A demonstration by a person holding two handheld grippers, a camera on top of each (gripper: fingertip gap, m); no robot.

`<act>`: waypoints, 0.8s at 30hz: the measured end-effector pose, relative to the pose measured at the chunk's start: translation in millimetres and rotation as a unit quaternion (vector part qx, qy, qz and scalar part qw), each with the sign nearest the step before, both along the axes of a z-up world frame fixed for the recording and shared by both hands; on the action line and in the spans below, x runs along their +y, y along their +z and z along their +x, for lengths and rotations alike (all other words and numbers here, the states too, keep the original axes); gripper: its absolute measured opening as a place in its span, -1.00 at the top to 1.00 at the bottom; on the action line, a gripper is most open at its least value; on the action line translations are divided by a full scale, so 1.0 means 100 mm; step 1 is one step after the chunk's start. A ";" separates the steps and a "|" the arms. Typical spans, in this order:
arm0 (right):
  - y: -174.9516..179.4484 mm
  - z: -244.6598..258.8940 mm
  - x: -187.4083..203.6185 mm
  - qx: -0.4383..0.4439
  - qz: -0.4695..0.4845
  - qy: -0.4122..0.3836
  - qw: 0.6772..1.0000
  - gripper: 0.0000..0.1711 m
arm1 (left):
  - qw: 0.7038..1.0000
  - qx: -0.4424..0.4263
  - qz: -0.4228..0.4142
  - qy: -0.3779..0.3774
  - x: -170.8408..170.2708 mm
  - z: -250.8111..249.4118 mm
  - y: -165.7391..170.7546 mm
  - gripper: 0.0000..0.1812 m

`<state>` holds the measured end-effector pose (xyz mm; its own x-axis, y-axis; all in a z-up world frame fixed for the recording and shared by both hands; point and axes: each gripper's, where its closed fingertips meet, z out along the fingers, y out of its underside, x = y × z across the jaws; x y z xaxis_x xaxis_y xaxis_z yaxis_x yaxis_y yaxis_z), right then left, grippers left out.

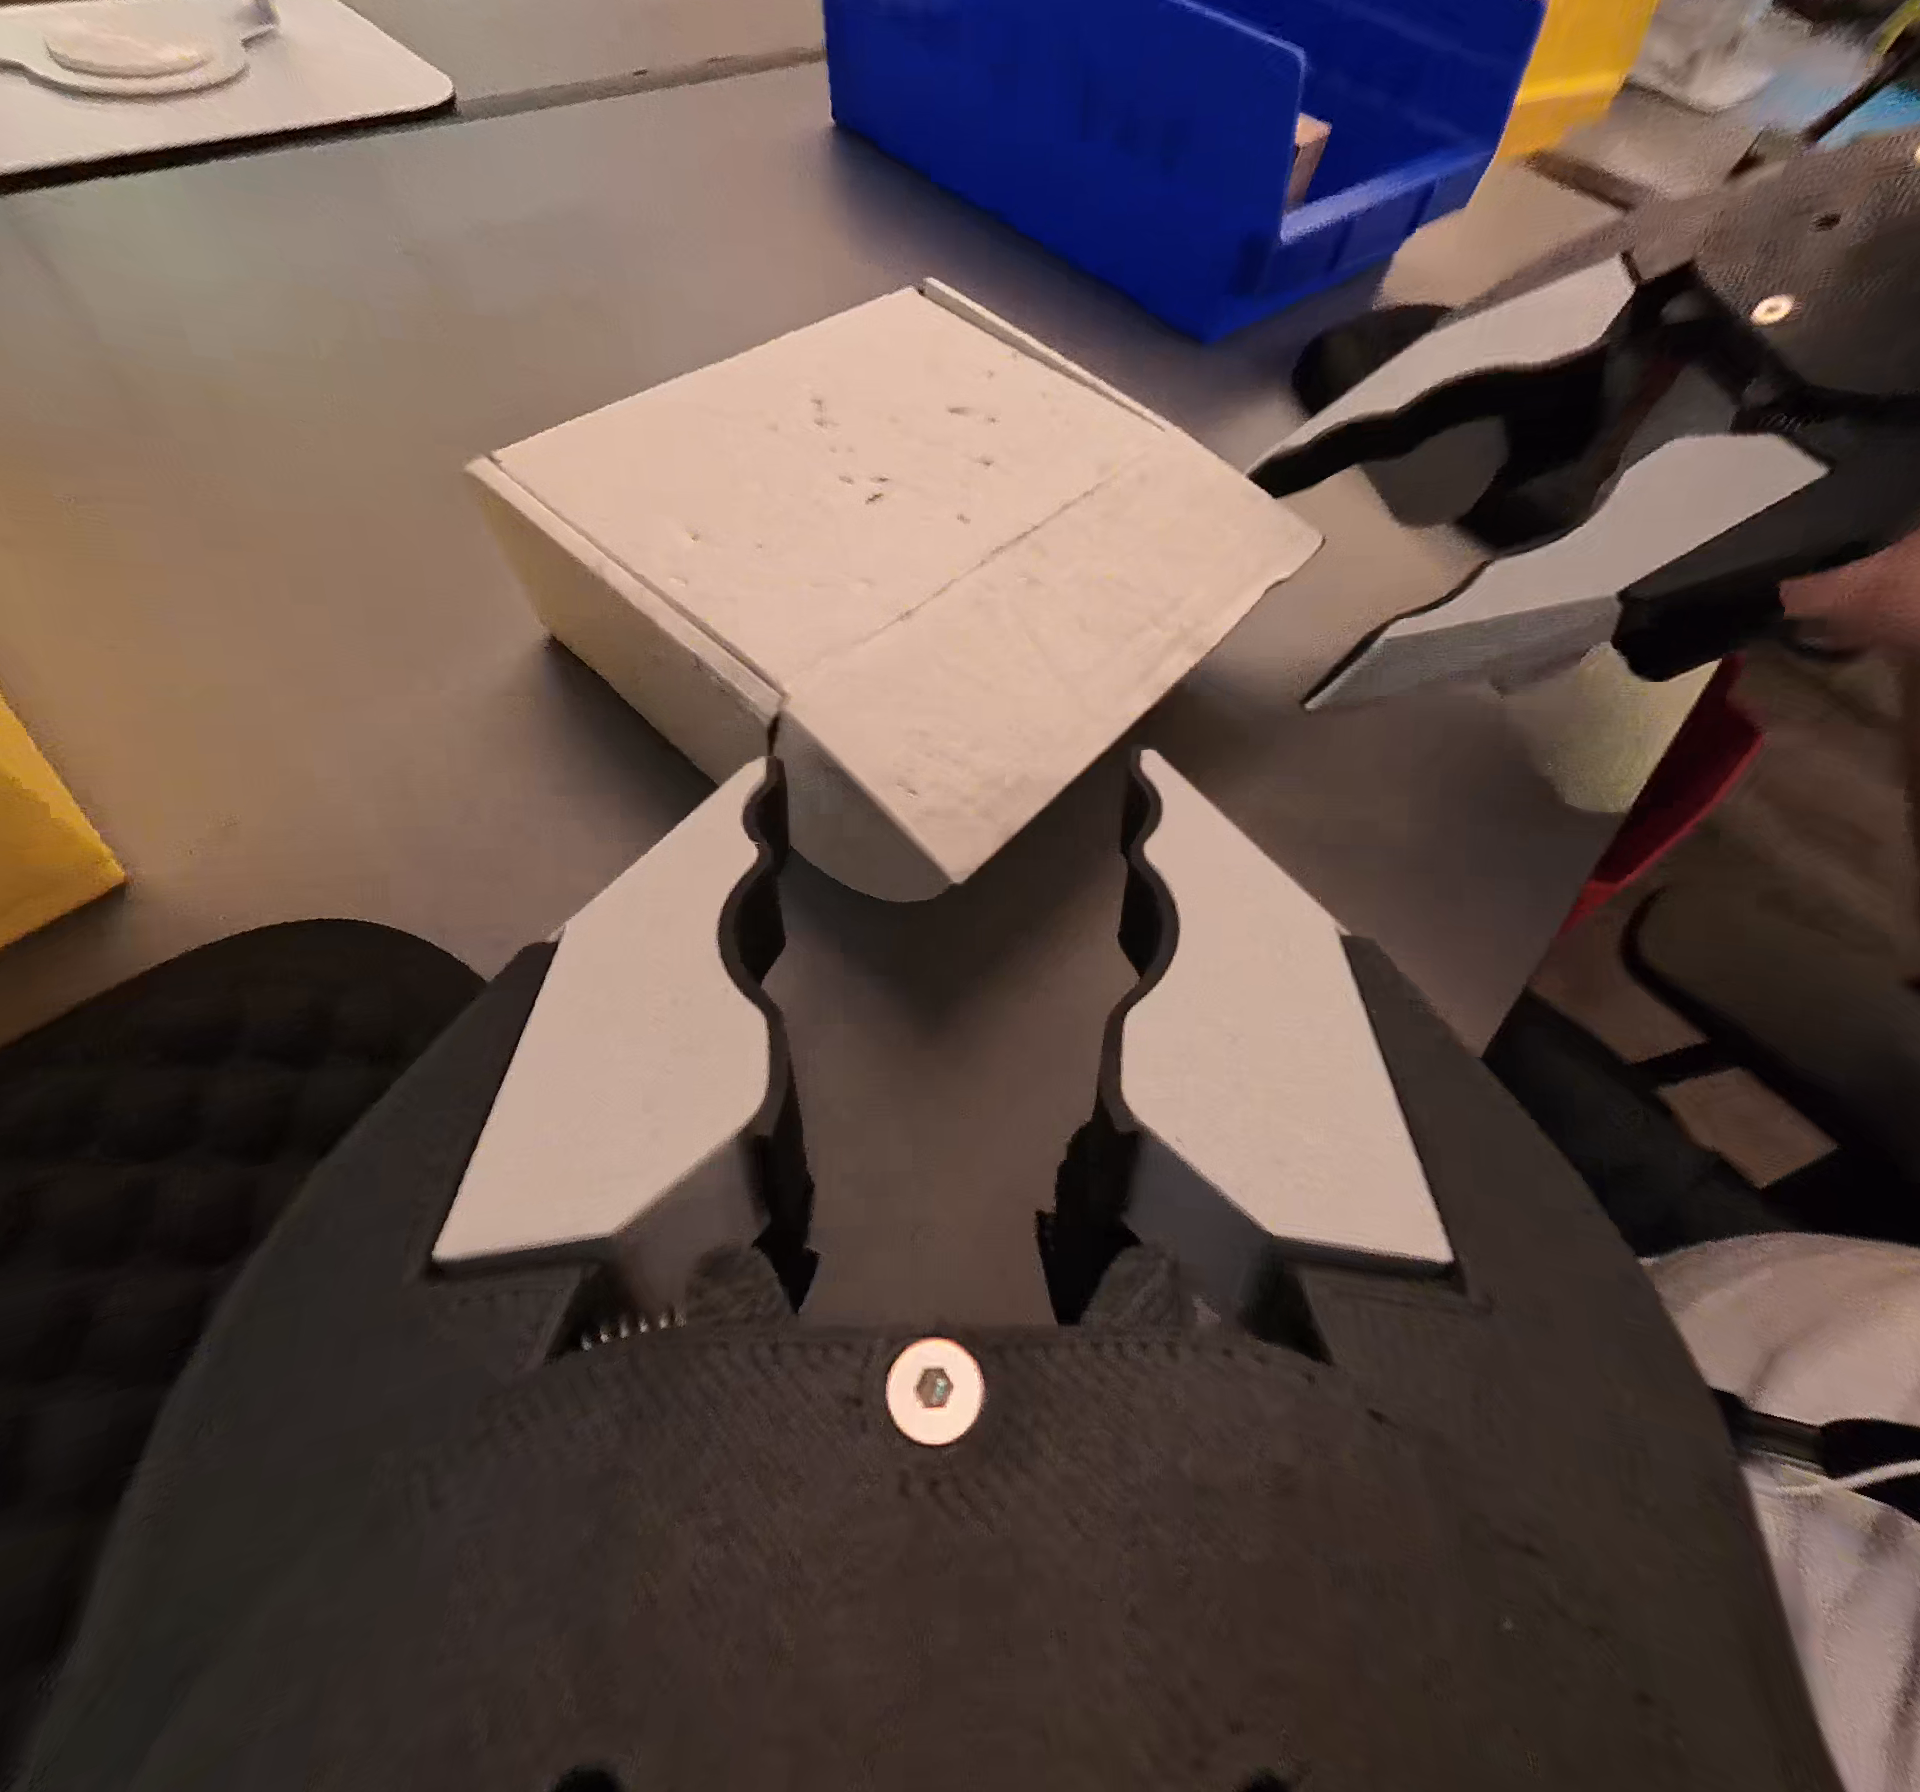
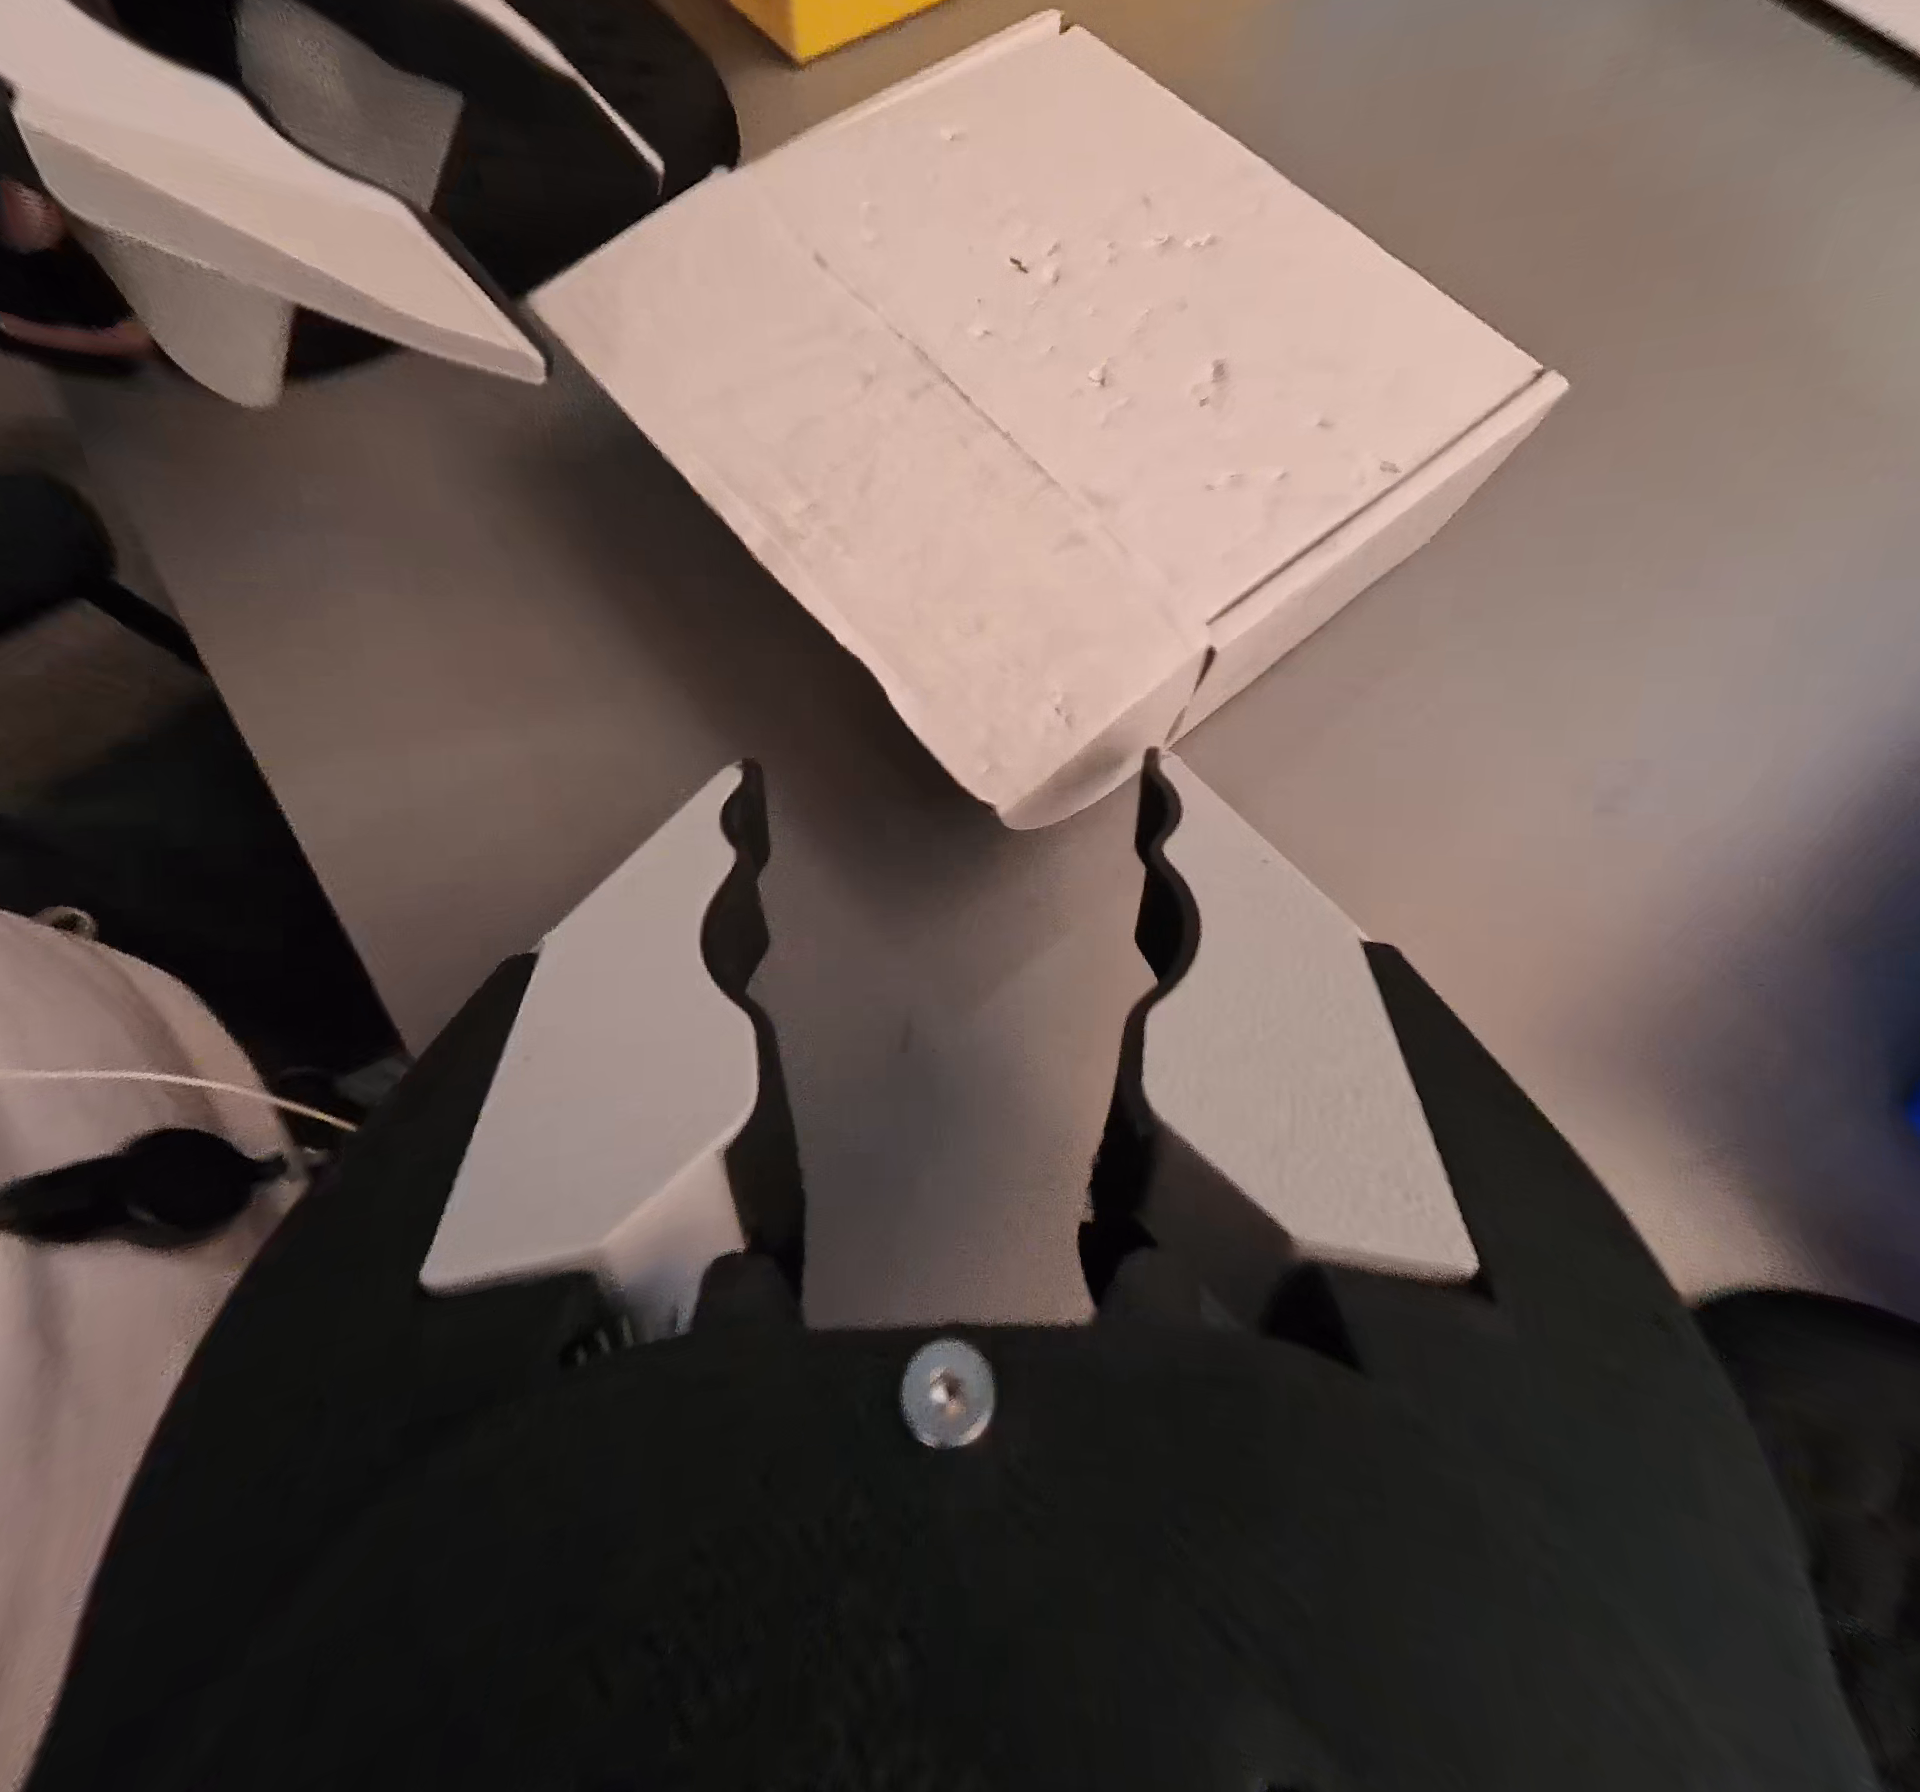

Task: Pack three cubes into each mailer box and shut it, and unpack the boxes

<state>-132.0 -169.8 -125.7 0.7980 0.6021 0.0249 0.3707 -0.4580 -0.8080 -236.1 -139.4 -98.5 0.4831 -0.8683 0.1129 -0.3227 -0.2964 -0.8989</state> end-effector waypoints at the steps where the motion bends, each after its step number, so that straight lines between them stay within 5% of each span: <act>1: 0.02 0.00 0.01 0.020 -0.006 -0.003 1.000 0.15 | 1.000 -0.006 -0.011 0.001 0.02 -0.02 0.01 0.29; 14: 0.15 -0.03 0.10 0.191 -0.066 -0.023 0.979 0.17 | 0.990 -0.015 -0.136 -0.017 0.04 -0.01 -0.11 0.41; 24: 0.11 0.06 0.17 0.196 -0.091 -0.051 0.975 0.45 | 0.991 -0.008 -0.135 -0.017 0.14 0.02 -0.13 0.46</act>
<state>-126.5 -152.4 -115.1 0.7805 0.4852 -0.3942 -0.0052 -0.6255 -0.7802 -234.6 -125.6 -111.7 0.4497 -0.8215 0.3506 -0.3240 -0.5158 -0.7931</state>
